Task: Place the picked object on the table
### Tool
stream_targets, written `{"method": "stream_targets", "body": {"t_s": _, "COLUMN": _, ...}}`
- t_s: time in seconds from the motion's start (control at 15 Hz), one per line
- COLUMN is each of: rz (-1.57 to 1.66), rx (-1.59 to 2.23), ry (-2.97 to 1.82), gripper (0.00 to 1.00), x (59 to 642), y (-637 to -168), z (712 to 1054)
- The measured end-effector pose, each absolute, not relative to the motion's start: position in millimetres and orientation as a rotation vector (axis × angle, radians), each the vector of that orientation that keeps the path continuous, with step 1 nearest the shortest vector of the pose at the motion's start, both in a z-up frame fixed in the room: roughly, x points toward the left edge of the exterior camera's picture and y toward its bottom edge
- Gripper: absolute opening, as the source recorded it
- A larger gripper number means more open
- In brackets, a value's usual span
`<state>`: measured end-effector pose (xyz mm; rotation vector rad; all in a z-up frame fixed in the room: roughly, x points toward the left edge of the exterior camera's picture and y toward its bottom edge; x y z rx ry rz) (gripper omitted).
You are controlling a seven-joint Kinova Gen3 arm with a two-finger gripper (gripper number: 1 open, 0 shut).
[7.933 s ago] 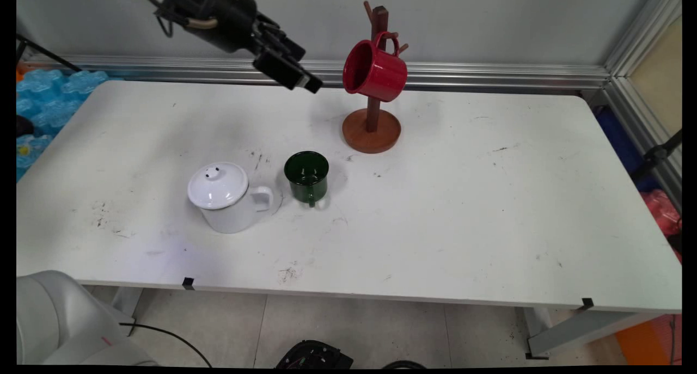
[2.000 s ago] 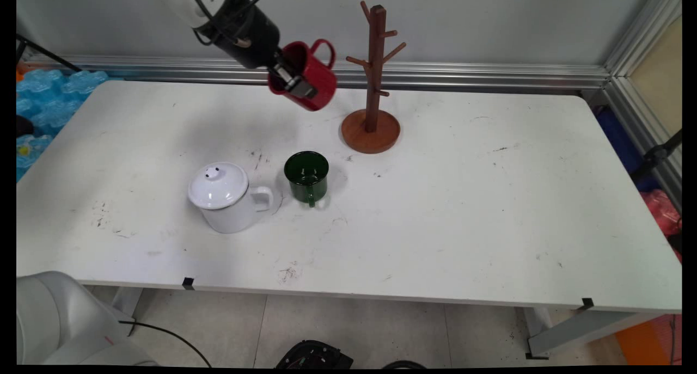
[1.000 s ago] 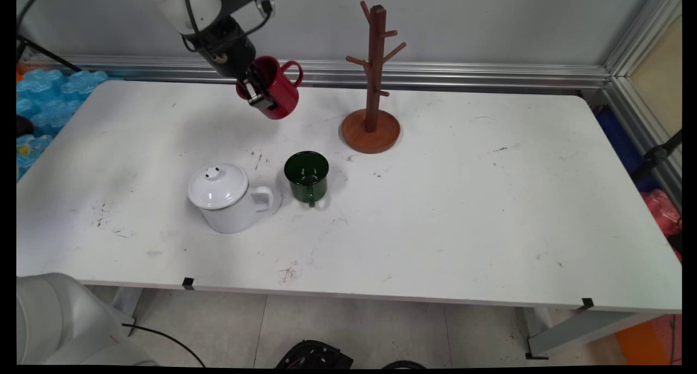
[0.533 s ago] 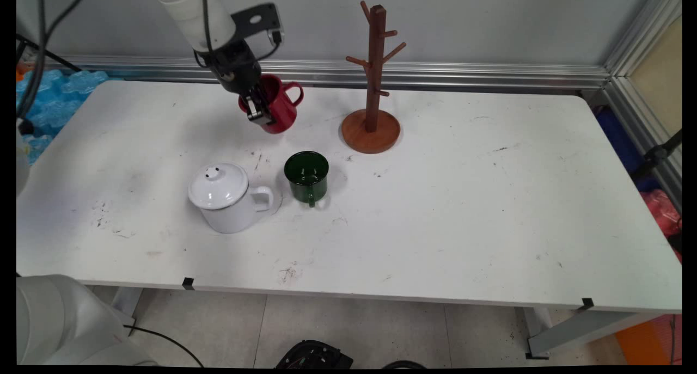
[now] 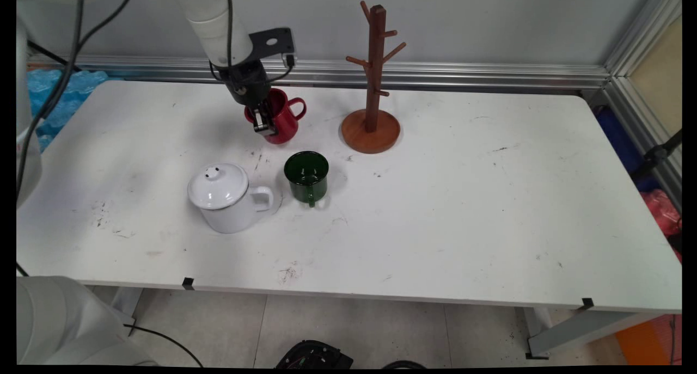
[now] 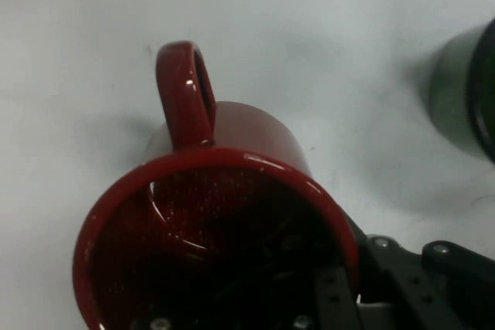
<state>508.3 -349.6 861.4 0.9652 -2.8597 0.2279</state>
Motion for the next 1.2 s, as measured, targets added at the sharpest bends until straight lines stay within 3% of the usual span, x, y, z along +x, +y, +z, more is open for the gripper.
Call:
{"method": "stream_targets", "body": {"t_s": 1.07, "rz": 0.187, "rx": 0.961, "ry": -2.983, "gripper": 0.0, "x": 501, "y": -369, "z": 826}}
{"method": "stream_targets", "body": {"t_s": 1.13, "rz": 0.186, "rx": 0.959, "ry": -2.986, "gripper": 1.0, "x": 501, "y": -370, "z": 825}}
{"method": "stream_targets", "body": {"t_s": 1.2, "rz": 0.186, "rx": 0.955, "ry": -2.99, "gripper": 1.0, "x": 500, "y": -371, "z": 824}}
